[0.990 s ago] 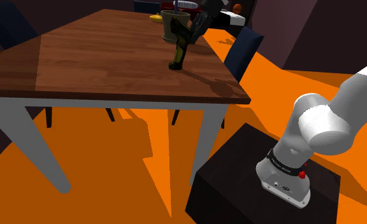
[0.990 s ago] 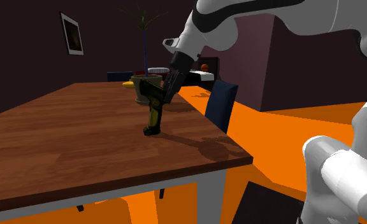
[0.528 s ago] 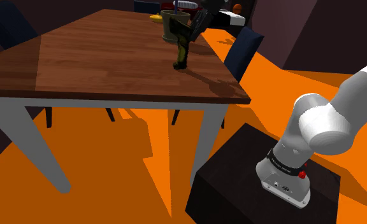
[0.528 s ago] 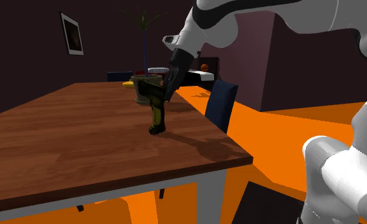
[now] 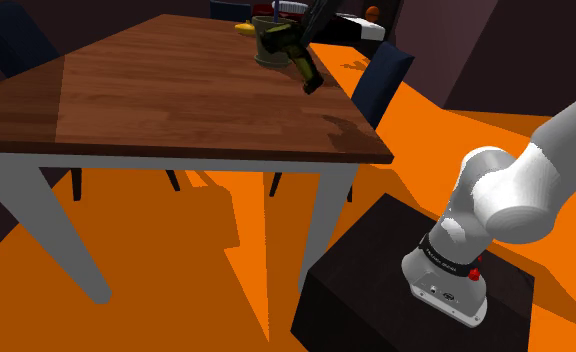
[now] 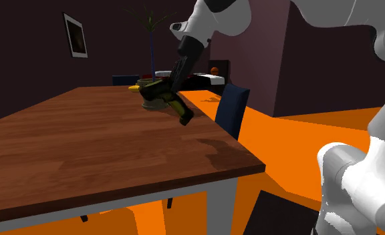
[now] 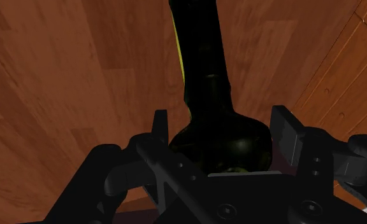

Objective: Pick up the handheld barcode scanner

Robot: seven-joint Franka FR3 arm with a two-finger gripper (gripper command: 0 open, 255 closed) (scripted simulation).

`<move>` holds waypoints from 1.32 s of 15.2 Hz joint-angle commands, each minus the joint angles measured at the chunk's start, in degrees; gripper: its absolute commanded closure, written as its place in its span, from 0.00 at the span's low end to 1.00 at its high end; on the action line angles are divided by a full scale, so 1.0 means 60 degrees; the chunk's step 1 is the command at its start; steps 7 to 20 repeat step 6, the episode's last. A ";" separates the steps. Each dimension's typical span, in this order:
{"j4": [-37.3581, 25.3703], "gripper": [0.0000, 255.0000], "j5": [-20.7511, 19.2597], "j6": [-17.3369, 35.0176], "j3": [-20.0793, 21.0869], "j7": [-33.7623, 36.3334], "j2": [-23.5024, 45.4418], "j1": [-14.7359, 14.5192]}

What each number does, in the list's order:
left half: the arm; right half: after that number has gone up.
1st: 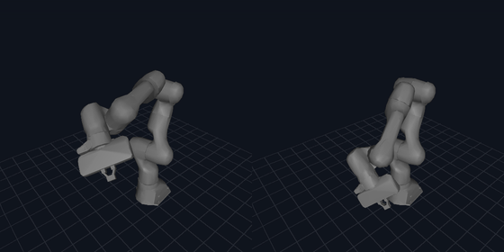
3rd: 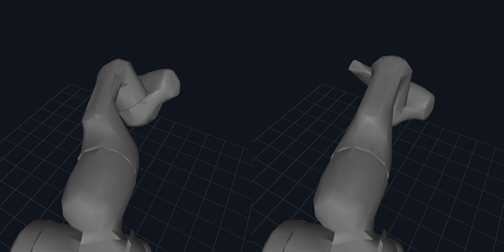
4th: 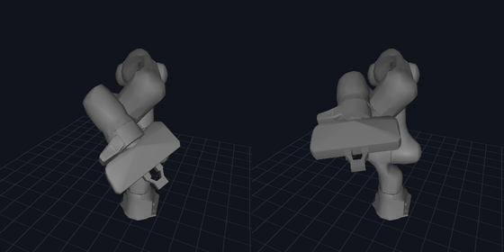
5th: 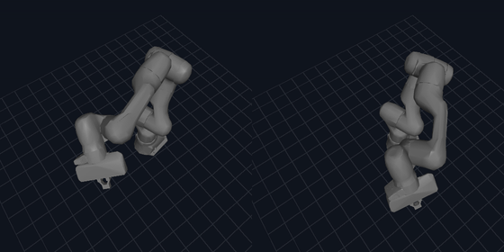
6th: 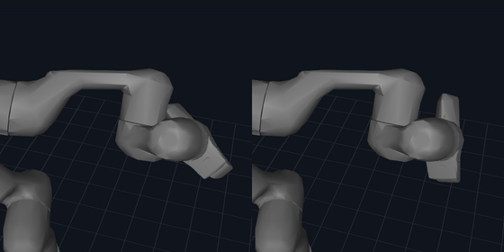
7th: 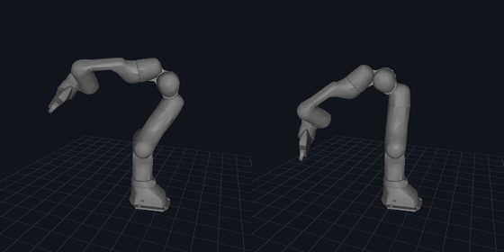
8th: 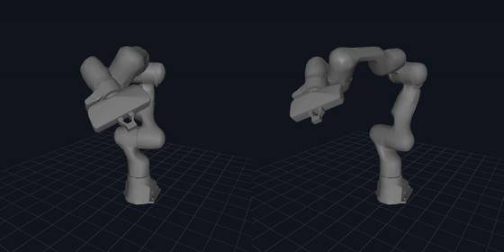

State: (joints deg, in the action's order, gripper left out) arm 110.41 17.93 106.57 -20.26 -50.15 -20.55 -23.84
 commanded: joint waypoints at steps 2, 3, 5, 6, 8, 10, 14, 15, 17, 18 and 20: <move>-0.0484 1.00 -0.0003 -0.0374 -0.0019 0.0113 0.0094 -0.0016; -0.0647 1.00 -0.0001 -0.0496 -0.0026 0.0150 0.0132 -0.0023; -0.0836 1.00 0.0001 -0.0636 -0.0034 0.0192 0.0177 -0.0031; -0.0838 1.00 0.0002 -0.0636 -0.0035 0.0191 0.0178 -0.0032; -0.0838 1.00 0.0002 -0.0636 -0.0035 0.0191 0.0178 -0.0032; -0.0838 1.00 0.0002 -0.0636 -0.0035 0.0191 0.0178 -0.0032; -0.0838 1.00 0.0002 -0.0636 -0.0035 0.0191 0.0178 -0.0032; -0.0838 1.00 0.0002 -0.0636 -0.0035 0.0191 0.0178 -0.0032; -0.0838 1.00 0.0002 -0.0636 -0.0035 0.0191 0.0178 -0.0032; -0.0838 1.00 0.0002 -0.0636 -0.0035 0.0191 0.0178 -0.0032; -0.0838 1.00 0.0002 -0.0636 -0.0035 0.0191 0.0178 -0.0032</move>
